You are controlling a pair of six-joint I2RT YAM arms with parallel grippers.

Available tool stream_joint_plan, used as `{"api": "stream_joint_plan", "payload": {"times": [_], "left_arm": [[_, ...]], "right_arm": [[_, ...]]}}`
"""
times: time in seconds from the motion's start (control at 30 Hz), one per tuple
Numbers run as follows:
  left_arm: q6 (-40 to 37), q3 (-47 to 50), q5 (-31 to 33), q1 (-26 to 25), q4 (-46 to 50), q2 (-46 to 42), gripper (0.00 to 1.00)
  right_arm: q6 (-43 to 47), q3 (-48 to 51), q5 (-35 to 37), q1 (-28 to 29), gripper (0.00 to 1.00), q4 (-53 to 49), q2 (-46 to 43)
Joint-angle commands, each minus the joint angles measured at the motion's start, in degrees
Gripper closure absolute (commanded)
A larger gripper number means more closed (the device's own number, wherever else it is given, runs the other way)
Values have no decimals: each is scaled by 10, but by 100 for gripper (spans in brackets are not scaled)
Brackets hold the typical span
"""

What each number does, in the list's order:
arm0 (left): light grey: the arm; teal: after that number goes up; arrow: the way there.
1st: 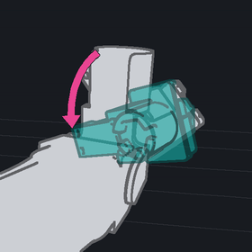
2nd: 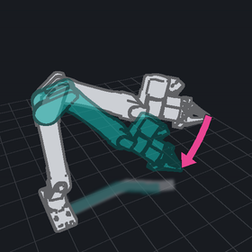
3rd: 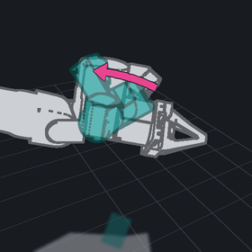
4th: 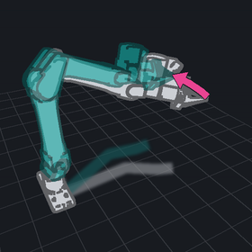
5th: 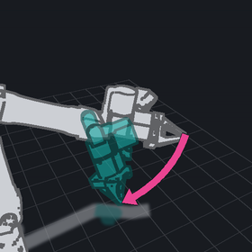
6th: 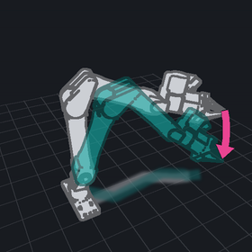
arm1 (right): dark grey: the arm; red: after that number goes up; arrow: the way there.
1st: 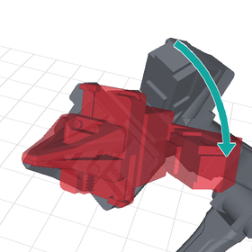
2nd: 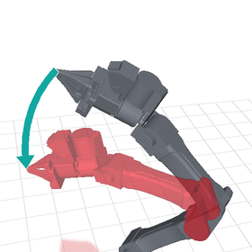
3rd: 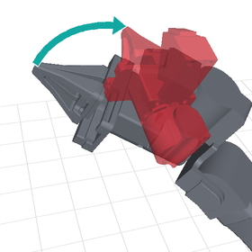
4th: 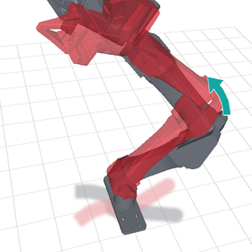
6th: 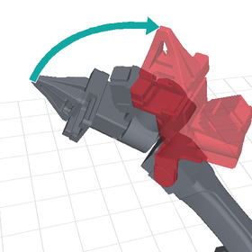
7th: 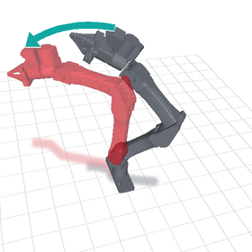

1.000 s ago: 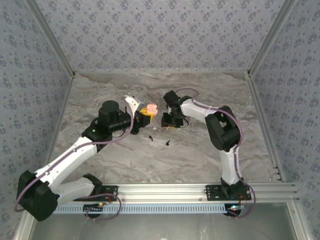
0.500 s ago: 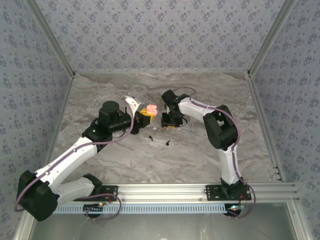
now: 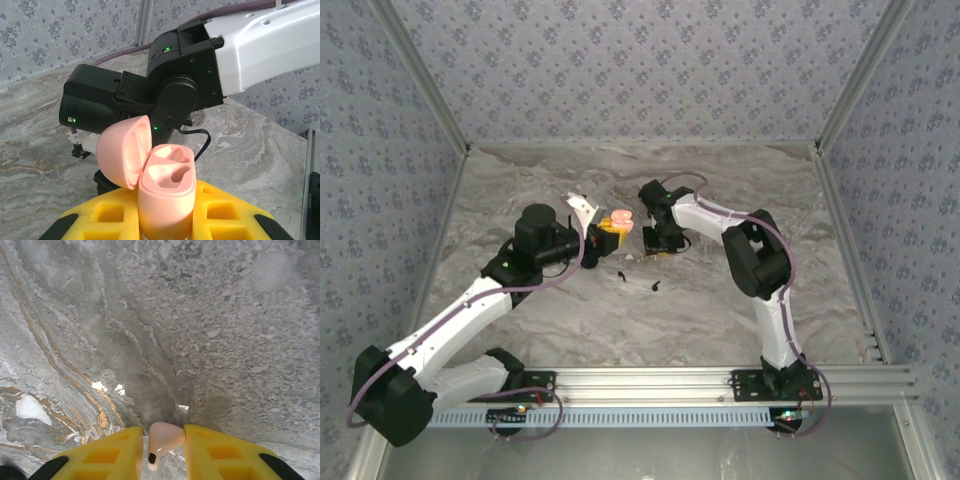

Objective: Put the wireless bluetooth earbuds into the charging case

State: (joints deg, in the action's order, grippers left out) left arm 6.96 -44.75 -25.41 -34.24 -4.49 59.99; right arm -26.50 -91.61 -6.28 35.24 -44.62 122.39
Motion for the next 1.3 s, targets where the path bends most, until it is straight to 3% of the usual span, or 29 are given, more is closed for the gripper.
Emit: {"api": "stream_joint_plan", "payload": {"times": [0.0, 0.33, 0.63, 1.27], "left_arm": [[4, -1, 4, -3, -13, -14, 81], [5, 3, 5, -3, -13, -21, 81], [7, 4, 7, -3, -14, -26, 81], [8, 5, 5, -3, -11, -33, 81]], "right_arm": [[3, -13, 19, 9, 75, -7, 28], [32, -32, 11, 16, 77, -13, 39], [21, -39, -6, 14, 67, -13, 36], [-21, -41, 37, 16, 71, -12, 56]]}}
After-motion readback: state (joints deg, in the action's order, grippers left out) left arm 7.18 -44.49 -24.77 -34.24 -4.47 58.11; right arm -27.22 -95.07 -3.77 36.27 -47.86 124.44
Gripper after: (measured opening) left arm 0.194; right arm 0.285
